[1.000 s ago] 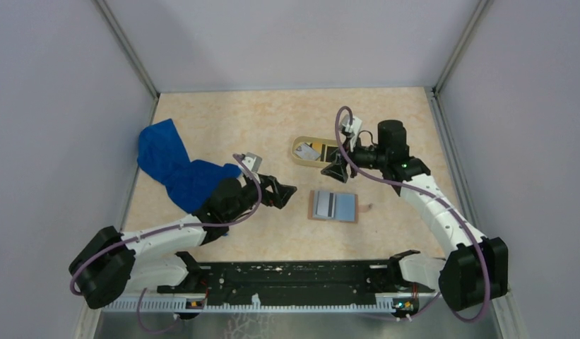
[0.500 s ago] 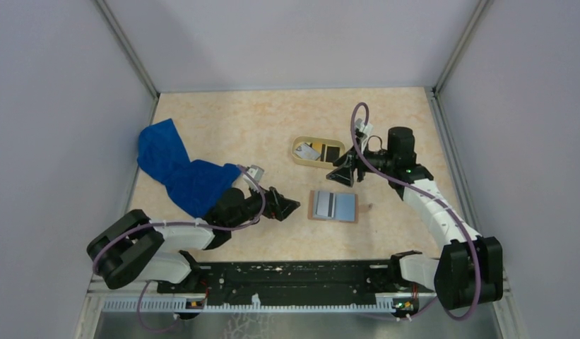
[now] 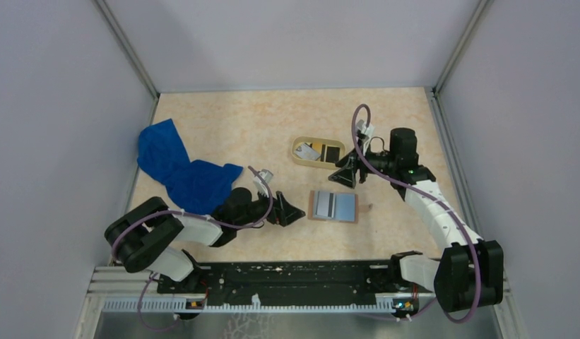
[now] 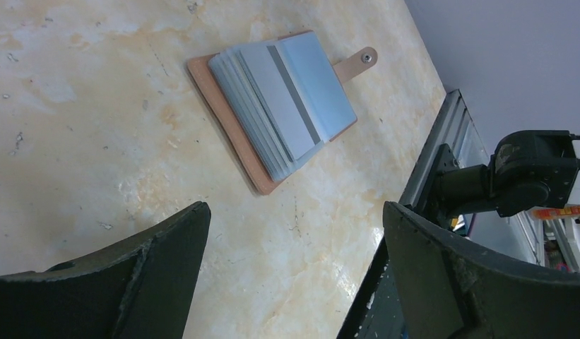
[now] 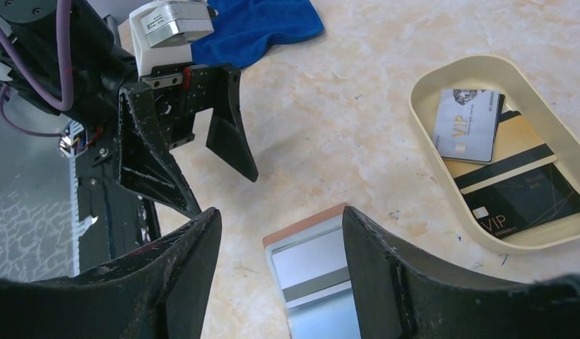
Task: Put the credit cards into the card holder
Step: Close the card holder at the center of the board.
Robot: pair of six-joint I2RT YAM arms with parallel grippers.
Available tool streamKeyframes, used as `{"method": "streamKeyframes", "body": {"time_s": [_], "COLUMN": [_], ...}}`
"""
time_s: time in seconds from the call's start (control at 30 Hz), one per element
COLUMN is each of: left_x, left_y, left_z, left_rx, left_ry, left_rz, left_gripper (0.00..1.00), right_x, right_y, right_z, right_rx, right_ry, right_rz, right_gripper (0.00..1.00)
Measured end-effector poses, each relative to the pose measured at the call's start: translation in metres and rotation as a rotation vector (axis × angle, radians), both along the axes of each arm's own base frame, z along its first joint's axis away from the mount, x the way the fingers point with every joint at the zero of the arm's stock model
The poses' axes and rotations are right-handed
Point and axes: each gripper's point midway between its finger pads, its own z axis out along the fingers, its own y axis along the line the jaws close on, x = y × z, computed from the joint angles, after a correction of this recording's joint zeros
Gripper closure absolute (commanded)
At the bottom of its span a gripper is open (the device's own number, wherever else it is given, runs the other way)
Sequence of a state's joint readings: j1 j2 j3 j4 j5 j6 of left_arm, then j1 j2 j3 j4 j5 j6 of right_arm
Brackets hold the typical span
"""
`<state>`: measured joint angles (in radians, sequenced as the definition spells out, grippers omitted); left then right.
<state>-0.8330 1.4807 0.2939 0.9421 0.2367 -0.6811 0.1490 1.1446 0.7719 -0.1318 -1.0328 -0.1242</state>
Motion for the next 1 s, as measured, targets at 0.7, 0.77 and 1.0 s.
{"method": "streamKeyframes", "body": {"time_s": [0.7, 0.77, 1.0], "left_x": [0.004, 0.006, 0.012], "left_y": [-0.008, -0.012, -0.017], "left_z": [-0.022, -0.023, -0.035], "left_rx": [0.129, 0.143, 0.18], "left_ry": [0.19, 0.19, 0.203], "left_rz": [0.143, 0.154, 0.164], "left_gripper": [0.11, 0.11, 0.1], "right_x": [-0.008, -0.012, -0.026], "right_y": [-0.047, -0.046, -0.043], "right_z": [-0.105, -0.118, -0.152], "right_rx": [-0.512, -0.556, -0.632], "right_ry": [-0.135, -0.121, -0.022], "right_rz": [0.179, 0.221, 0.305], "right_gripper": [0.62, 0.66, 0.7]}}
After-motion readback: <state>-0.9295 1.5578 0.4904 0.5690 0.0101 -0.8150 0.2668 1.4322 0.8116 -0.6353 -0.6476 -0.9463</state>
